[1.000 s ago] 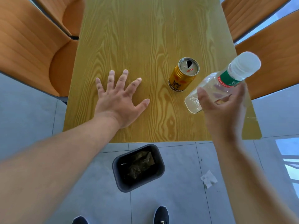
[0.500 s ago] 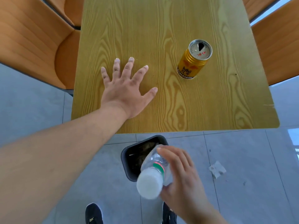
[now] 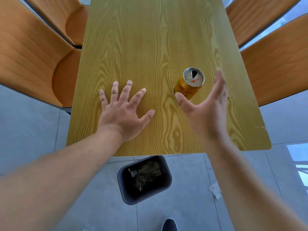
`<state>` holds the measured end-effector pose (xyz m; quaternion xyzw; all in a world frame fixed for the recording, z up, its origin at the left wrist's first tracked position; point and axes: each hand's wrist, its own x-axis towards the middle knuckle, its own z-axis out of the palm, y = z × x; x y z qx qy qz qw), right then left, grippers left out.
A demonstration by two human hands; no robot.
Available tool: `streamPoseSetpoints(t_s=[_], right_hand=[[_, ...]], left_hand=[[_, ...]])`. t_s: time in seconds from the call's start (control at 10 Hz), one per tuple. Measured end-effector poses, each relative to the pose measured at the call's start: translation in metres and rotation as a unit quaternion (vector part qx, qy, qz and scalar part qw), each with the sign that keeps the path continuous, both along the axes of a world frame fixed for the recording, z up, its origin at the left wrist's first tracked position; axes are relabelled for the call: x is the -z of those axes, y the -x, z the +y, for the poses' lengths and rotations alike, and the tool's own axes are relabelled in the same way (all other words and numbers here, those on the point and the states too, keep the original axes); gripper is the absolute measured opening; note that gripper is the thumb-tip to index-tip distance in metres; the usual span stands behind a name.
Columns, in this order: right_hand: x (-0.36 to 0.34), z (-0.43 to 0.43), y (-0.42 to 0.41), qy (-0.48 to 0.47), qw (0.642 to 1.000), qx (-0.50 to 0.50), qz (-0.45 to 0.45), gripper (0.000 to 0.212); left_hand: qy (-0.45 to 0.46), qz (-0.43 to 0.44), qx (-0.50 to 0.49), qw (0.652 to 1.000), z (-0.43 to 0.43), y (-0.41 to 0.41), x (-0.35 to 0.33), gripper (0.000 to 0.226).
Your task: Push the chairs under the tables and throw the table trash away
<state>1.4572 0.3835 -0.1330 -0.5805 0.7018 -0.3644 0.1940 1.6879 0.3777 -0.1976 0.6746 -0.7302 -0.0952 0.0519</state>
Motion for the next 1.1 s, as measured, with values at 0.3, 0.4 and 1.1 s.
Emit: streamPoseSetpoints(t_s=[0.3, 0.4, 1.1], right_hand=[[0.004, 0.000, -0.018, -0.001, 0.998, -0.060, 0.026, 0.091], [0.009, 0.069, -0.027, 0.011, 0.995, -0.100, 0.025, 0.089], [0.096, 0.220, -0.041, -0.137, 0.975, -0.146, 0.100, 0.089]], left_hand=[[-0.005, 0.005, -0.004, 1.000, -0.001, 0.001, 0.000, 0.083], [-0.006, 0.009, -0.004, 1.000, -0.002, 0.002, 0.000, 0.083], [-0.005, -0.008, 0.005, 1.000, 0.001, 0.006, 0.002, 0.085]])
